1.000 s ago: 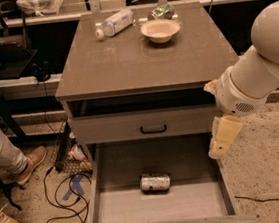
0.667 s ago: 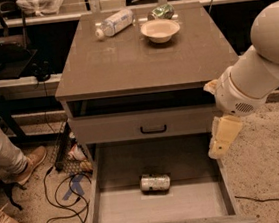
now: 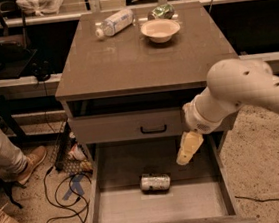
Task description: Pick 7up can from middle drawer and place on counter
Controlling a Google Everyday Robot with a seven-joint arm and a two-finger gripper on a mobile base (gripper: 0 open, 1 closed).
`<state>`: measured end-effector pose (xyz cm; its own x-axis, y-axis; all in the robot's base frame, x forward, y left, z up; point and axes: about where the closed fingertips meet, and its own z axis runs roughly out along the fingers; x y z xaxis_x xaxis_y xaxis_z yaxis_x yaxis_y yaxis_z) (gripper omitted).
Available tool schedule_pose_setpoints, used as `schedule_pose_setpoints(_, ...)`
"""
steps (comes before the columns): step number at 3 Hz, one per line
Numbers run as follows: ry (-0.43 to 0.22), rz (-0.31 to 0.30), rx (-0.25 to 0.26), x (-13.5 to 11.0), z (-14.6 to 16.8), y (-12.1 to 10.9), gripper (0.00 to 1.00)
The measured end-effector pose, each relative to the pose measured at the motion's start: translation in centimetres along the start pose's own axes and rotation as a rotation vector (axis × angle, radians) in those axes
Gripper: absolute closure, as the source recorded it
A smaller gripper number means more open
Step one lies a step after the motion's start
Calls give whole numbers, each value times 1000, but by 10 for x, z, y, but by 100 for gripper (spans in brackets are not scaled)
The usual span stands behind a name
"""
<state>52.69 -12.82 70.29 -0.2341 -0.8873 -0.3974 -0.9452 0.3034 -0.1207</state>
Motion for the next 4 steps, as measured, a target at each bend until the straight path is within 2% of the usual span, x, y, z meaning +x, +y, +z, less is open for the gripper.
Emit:
schedule_pose_setpoints(1, -24, 91, -4, 1, 60, 1, 0)
schedule_pose_setpoints(2, -41, 127, 13, -2, 66, -3, 0)
schedule_pose_setpoints(3, -42, 119, 7, 0, 71, 0, 0)
schedule_pose_setpoints(4, -47, 75, -30, 13, 101, 20, 0)
